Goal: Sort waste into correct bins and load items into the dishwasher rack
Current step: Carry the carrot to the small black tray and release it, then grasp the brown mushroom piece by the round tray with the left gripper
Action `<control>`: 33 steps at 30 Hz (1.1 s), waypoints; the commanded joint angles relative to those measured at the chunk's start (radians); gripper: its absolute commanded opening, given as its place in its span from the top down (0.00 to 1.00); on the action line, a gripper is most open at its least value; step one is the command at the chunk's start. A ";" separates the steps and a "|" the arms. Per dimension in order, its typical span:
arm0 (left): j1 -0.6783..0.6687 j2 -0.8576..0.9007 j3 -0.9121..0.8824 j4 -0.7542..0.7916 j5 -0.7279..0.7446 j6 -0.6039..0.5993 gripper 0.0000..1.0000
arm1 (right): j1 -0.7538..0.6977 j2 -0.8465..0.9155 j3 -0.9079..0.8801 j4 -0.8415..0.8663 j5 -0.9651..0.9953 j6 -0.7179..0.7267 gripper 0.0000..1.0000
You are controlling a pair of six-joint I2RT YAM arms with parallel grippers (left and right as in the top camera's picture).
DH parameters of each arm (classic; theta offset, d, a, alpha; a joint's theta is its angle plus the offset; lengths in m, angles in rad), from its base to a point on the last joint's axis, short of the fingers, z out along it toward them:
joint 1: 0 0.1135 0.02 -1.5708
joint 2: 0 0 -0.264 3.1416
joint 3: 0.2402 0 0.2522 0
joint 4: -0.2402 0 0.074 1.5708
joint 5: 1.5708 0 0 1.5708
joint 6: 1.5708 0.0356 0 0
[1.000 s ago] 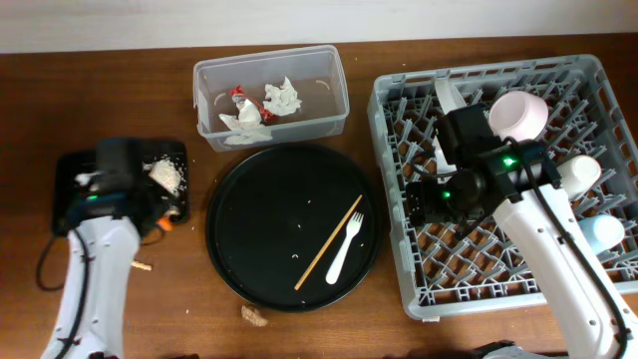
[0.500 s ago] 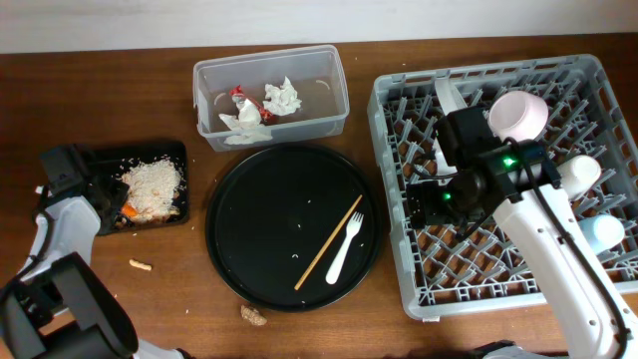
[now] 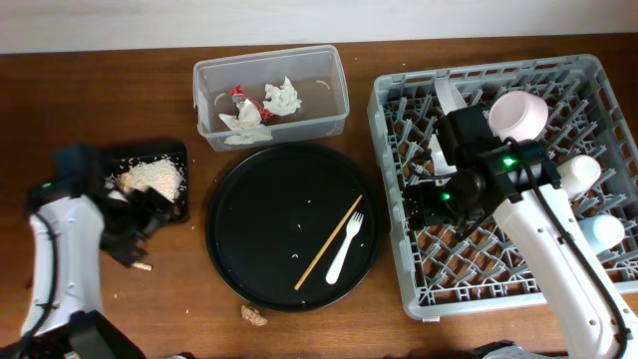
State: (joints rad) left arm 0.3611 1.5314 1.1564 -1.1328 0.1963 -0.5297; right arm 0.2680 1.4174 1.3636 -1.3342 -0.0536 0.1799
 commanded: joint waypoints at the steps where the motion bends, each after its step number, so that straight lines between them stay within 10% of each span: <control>1: -0.164 -0.013 -0.021 -0.138 0.033 0.103 0.13 | -0.007 -0.009 0.001 0.000 -0.014 -0.011 0.09; 16: -1.077 -0.013 -0.324 -0.140 -0.065 -0.006 0.05 | -0.007 -0.009 0.001 -0.002 -0.015 -0.011 0.09; 33: -1.098 -0.011 -0.424 0.128 -0.205 -0.151 0.01 | -0.007 -0.009 0.001 -0.018 -0.014 -0.011 0.09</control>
State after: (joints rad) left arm -0.7345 1.5276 0.7513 -1.0378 0.0418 -0.6685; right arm 0.2680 1.4174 1.3636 -1.3476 -0.0536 0.1799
